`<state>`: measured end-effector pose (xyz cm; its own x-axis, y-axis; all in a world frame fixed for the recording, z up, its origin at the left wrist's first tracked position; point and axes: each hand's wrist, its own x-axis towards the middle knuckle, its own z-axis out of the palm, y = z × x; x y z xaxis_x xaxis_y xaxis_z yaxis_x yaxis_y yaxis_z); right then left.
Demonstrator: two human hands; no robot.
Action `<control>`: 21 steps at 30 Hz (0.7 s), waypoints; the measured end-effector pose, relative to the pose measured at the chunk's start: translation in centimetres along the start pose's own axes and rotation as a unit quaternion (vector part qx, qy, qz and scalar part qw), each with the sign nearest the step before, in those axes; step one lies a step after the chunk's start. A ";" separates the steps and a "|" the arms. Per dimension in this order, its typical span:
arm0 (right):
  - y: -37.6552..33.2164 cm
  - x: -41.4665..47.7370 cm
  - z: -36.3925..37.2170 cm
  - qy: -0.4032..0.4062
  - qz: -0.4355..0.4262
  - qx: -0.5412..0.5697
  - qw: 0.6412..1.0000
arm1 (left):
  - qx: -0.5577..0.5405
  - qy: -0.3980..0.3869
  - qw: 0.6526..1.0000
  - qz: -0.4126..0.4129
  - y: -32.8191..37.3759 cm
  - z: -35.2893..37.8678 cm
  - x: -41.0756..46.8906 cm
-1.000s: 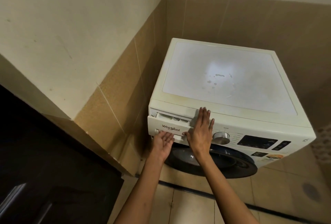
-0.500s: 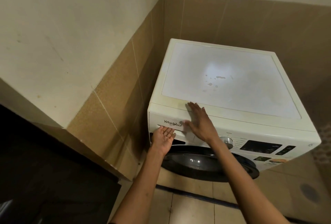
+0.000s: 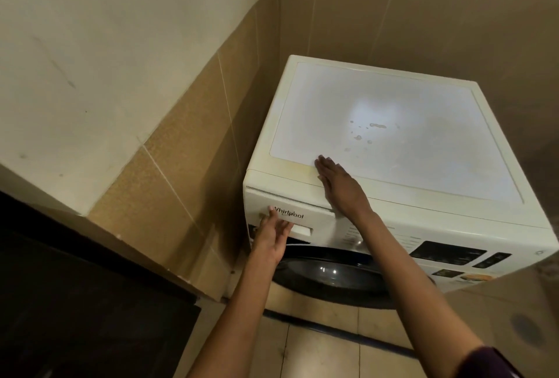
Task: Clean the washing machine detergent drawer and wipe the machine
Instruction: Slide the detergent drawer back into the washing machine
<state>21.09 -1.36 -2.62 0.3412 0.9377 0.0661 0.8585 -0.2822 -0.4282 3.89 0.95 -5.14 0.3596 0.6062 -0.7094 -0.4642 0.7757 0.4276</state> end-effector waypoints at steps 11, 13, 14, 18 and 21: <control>-0.2 -0.4 0.3 0.020 -0.011 0.017 1.000 | -0.046 0.001 0.999 0.002 -1.9 -4.9 -3.2; -0.3 -0.5 0.2 0.023 -0.014 0.025 0.999 | -0.052 0.003 0.999 0.001 -1.9 -4.8 -3.1; -0.3 -0.5 0.2 0.024 -0.014 0.027 0.999 | -0.054 0.003 0.999 0.002 -1.8 -4.6 -3.0; -0.2 -0.5 0.2 0.029 -0.011 0.034 0.999 | -0.032 0.004 0.999 0.006 -1.1 -2.3 -1.3; -0.2 -0.5 0.3 0.026 -0.005 0.037 0.999 | -0.023 0.020 0.999 0.007 -0.2 0.2 0.6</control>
<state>20.67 -1.76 -2.82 0.3528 0.9284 0.1164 0.8320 -0.2544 -0.4930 4.36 1.17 -5.52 0.3194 0.6093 -0.7258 -0.5064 0.7571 0.4128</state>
